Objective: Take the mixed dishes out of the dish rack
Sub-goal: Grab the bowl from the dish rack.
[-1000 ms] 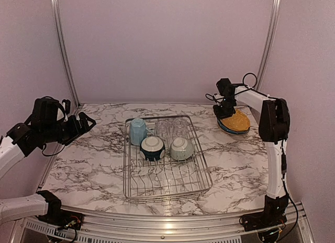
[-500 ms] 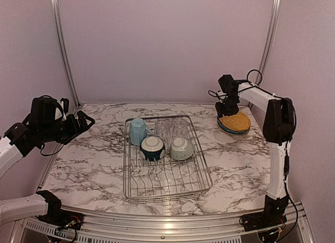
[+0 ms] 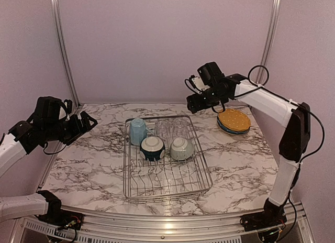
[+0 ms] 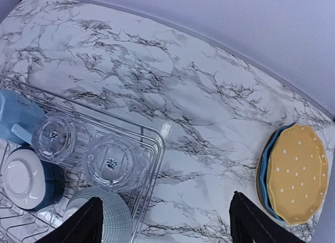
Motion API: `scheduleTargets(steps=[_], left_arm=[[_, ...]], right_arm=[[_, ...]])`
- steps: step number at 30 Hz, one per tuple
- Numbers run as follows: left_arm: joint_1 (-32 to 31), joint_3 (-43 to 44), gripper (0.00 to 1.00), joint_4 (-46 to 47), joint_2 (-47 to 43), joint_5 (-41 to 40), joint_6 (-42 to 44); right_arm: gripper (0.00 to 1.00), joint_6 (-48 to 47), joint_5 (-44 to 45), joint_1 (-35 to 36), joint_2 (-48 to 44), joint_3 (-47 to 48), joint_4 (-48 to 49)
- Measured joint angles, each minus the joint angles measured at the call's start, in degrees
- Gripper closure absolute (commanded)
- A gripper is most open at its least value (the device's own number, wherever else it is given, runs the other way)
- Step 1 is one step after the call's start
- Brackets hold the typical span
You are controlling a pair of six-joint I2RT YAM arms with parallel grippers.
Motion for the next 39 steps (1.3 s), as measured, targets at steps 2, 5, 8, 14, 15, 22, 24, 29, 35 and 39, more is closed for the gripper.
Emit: scheduleTargets(steps=[2, 5, 8, 14, 15, 22, 24, 29, 35, 39], left_arm=[[0.0, 0.0, 0.01, 0.2, 0.11, 0.26, -0.17], [0.0, 0.0, 0.01, 0.85, 0.11, 0.52, -0.42], [0.0, 0.0, 0.01, 1.05, 0.13, 0.87, -0.46], [0.0, 0.0, 0.01, 1.25, 0.55, 0.92, -0.44], [0.0, -0.02, 0.01, 1.44, 0.83, 0.94, -0.44], [0.0, -0.13, 0.01, 3.1, 1.88, 1.44, -0.66], [0.0, -0.13, 0.01, 3.45, 2.01, 1.51, -0.68], [0.0, -0.13, 0.01, 3.61, 2.82, 1.6, -0.66], [0.0, -0.13, 0.01, 3.61, 2.84, 1.57, -0.66], [0.0, -0.13, 0.01, 3.61, 2.84, 1.55, -0.63]], right_arm=[[0.19, 0.37, -0.55, 3.23, 0.15, 0.11, 0.63], [0.18, 0.87, -0.52, 7.93, 1.9, 1.99, 0.17], [0.17, 1.05, 0.79, 11.85, 4.42, 3.08, -0.39], [0.13, 1.36, 5.9, 17.75, 7.96, 1.42, -4.74], [0.13, 1.36, 6.62, 18.45, 7.96, 0.31, -5.29], [0.12, 1.64, 10.12, 19.21, 8.31, -4.39, -7.08], [0.13, 1.66, 11.06, 19.21, 8.87, -4.44, -7.13], [0.16, 1.7, 12.85, 19.21, 10.49, -4.44, -6.99], [0.22, 2.12, 14.32, 19.21, 12.17, -4.44, -6.29], [0.28, 2.67, 14.53, 19.19, 12.31, -4.44, -5.97]])
